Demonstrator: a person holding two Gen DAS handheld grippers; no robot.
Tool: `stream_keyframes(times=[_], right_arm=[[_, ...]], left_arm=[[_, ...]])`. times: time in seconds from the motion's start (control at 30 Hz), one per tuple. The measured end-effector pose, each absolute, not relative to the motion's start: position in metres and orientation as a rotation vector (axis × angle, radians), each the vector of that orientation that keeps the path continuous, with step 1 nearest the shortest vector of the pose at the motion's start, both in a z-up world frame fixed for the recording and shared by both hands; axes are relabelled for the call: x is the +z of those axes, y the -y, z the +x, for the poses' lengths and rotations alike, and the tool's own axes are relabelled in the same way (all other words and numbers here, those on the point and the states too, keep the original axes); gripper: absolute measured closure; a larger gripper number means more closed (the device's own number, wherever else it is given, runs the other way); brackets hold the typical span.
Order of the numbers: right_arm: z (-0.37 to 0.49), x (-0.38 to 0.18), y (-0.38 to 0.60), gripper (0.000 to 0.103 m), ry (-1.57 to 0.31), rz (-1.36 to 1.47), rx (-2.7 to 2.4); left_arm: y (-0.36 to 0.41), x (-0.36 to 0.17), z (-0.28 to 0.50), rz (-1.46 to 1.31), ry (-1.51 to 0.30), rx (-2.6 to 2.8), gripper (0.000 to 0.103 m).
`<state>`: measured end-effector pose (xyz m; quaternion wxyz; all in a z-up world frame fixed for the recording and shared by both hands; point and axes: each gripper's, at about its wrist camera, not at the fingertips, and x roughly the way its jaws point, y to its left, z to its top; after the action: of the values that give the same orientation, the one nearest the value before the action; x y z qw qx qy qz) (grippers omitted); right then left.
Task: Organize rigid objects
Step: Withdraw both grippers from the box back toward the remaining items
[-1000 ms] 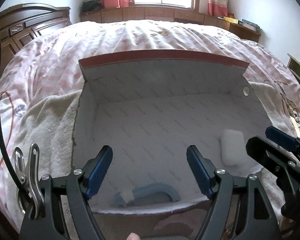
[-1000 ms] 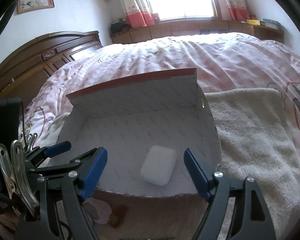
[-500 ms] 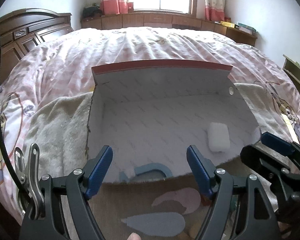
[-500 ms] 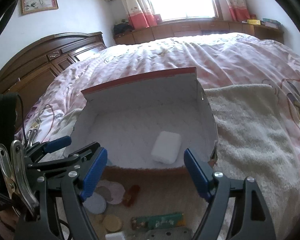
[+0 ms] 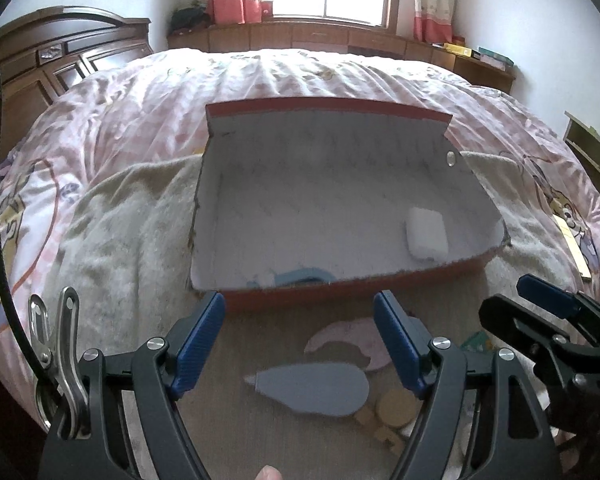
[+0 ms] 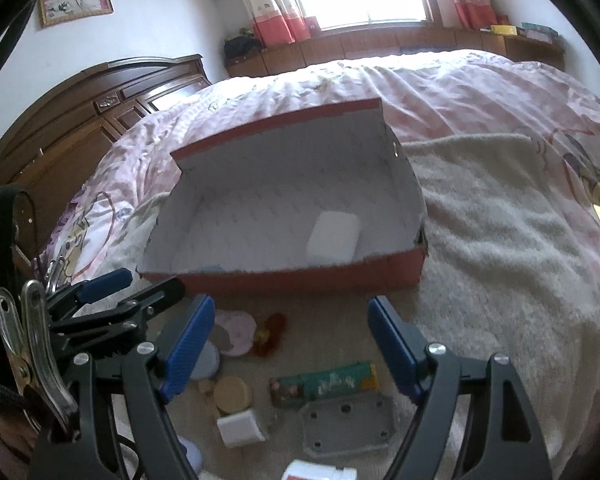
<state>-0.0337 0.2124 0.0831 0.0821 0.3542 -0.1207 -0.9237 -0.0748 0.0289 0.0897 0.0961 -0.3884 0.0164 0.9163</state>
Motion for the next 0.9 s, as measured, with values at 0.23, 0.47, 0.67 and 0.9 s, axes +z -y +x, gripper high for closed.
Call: stream_keyframes(times=[0.23,0.47,0.67,0.9], right_arm=[[-0.019,0.068,-0.219,0.021,0.384,1.114,-2.744],[-0.008,0.057,-0.222,0.021,0.377,1.155,-2.735],[0.004,0.048,-0.222,0.021,0.352,1.191,-2.718],[0.027,0.043,-0.225,0.021,0.364,1.233,-2.69]], left_arm=[[-0.023,0.078,-0.057,-1.19,-0.051,2.714,0.025],[-0.019,0.065,-0.046,-1.23,-0.044,2.7,0.025],[-0.018,0.053,-0.032,-1.268,-0.055,2.671,0.025],[-0.017,0.046,-0.009,-1.303,-0.039,2.614,0.025]])
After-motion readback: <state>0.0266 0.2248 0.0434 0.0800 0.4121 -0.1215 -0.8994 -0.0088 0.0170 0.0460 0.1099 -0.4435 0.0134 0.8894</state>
